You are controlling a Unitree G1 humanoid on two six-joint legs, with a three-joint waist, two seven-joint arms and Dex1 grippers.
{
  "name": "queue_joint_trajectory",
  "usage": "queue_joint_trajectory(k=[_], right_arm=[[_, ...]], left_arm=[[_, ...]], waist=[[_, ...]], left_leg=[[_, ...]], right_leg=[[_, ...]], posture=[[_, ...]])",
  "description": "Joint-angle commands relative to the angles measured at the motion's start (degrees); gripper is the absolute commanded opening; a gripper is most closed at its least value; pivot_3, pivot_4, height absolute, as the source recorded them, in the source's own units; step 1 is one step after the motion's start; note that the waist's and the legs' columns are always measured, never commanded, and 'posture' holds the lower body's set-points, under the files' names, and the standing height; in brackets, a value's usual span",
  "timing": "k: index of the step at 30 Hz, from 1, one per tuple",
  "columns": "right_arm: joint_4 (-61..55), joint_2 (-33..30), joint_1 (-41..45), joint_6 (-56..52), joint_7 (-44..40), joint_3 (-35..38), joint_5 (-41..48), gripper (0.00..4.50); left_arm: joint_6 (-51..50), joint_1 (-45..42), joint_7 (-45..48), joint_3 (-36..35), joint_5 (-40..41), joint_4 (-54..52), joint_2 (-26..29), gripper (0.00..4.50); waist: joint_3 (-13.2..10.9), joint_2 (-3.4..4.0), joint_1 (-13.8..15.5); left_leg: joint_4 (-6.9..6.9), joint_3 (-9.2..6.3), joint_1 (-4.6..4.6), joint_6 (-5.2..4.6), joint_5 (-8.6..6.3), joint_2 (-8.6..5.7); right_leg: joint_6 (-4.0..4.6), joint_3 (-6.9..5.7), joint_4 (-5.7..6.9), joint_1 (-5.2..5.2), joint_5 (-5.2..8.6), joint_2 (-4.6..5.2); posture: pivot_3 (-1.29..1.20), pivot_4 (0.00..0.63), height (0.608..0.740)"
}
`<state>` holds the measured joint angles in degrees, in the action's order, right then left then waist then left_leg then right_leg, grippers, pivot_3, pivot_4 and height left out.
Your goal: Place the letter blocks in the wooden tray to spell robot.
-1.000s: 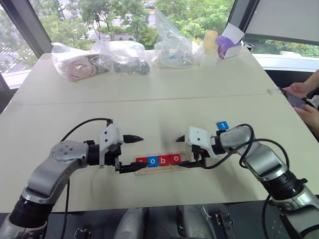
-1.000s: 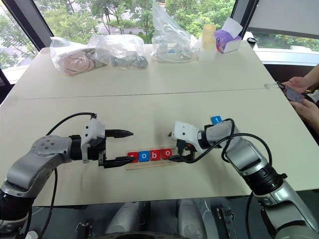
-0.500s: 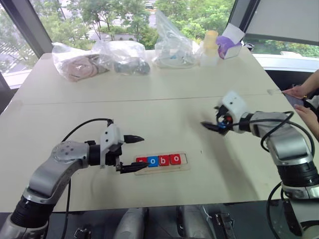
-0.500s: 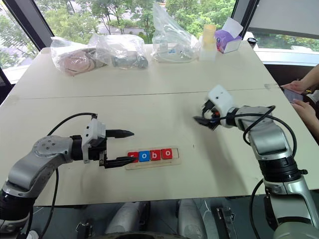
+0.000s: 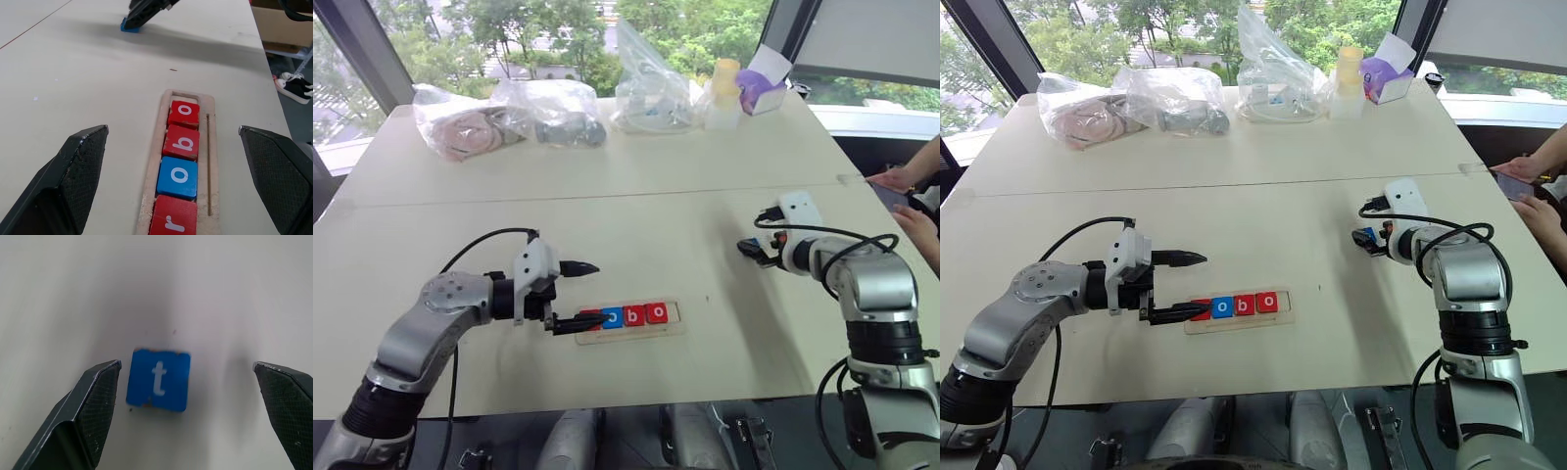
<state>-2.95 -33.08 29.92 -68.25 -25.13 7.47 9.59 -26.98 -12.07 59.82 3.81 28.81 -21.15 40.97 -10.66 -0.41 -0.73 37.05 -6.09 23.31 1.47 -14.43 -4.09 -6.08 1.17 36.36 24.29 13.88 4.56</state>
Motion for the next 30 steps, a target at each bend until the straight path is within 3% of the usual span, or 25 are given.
queue_joint_trajectory(k=[1, 4, 6, 12, 17, 21, 25, 30], right_arm=[[-2.42, 1.07, 0.03, -1.33, 0.42, 1.41, 1.80, 4.42], [-1.59, 2.15, 0.39, -1.47, 1.50, 1.69, 2.11, 4.42], [-1.18, 3.07, 0.92, -1.08, 1.98, 1.98, 2.36, 3.90], [-2.14, 4.46, 1.29, -2.03, 3.19, 2.08, 2.58, 1.12], [-9.27, 4.68, -1.70, -7.86, 4.51, 2.00, 3.58, 1.13], [-31.11, 9.16, -10.89, -23.39, 7.82, 4.83, 6.30, 1.13], [-42.83, 13.26, -19.55, -24.25, 11.51, 8.29, 11.06, 1.13], [-45.26, 15.08, -20.48, -24.25, 17.64, 11.04, 16.30, 1.13]], left_arm=[[1.03, -0.63, 0.29, -0.06, -0.05, -0.77, -0.18, 4.50], [1.07, -0.70, 0.26, -0.02, -0.11, -0.67, -0.33, 4.50], [1.16, -0.71, 0.28, 0.01, -0.17, -0.60, -0.40, 4.50], [1.52, -0.80, 0.26, 0.23, -0.56, -0.36, -0.92, 4.50], [1.92, -0.28, 0.35, 0.18, -0.96, -0.37, -1.28, 4.50], [2.95, 0.74, 0.59, 0.20, -1.22, -0.06, -1.40, 4.50], [3.82, 1.24, 0.92, 0.69, -1.71, 0.40, -1.81, 4.50], [4.68, 0.00, 1.57, 1.49, -2.28, 2.03, -2.32, 4.50]], waist=[[0.00, 0.01, -0.09], [0.01, 0.00, -0.09], [0.02, 0.00, -0.15], [0.02, 0.00, -0.24], [0.02, 0.01, -0.08], [0.10, 0.03, 0.25], [0.13, 0.03, 0.15], [0.14, 0.05, -0.08]], left_leg=[[0.00, 0.01, 0.00, 0.00, 0.00, 0.00], [0.01, 0.01, -0.02, 0.00, 0.00, 0.00], [0.02, 0.01, -0.03, 0.00, 0.00, 0.01], [0.02, 0.02, -0.04, 0.00, 0.00, 0.01], [0.02, 0.01, -0.04, 0.00, 0.00, 0.01], [0.00, -0.05, -0.02, 0.00, 0.00, 0.01], [-0.03, -0.13, 0.00, 0.00, 0.00, 0.00], [0.06, -0.03, -0.09, -0.01, 0.06, -0.01]], right_leg=[[-0.01, 0.00, 0.01, 0.00, 0.00, 0.00], [-0.02, 0.01, 0.04, 0.00, -0.01, -0.02], [-0.02, 0.01, 0.04, -0.01, -0.01, -0.02], [-0.02, 0.02, 0.08, -0.01, -0.01, -0.04], [-0.02, 0.01, 0.08, -0.01, -0.01, -0.03], [-0.02, -0.01, 0.12, 0.00, -0.01, -0.01], [-0.02, -0.08, 0.12, 0.01, -0.01, 0.00], [0.10, 0.01, 0.10, -0.06, -0.01, -0.02]], posture=[[0.00, 0.150, 0.740], [0.00, 0.150, 0.740], [0.00, 0.150, 0.740], [0.00, 0.150, 0.740], [0.00, 0.150, 0.740], [0.00, 0.150, 0.740], [0.00, 0.150, 0.740], [0.00, 0.150, 0.740]])
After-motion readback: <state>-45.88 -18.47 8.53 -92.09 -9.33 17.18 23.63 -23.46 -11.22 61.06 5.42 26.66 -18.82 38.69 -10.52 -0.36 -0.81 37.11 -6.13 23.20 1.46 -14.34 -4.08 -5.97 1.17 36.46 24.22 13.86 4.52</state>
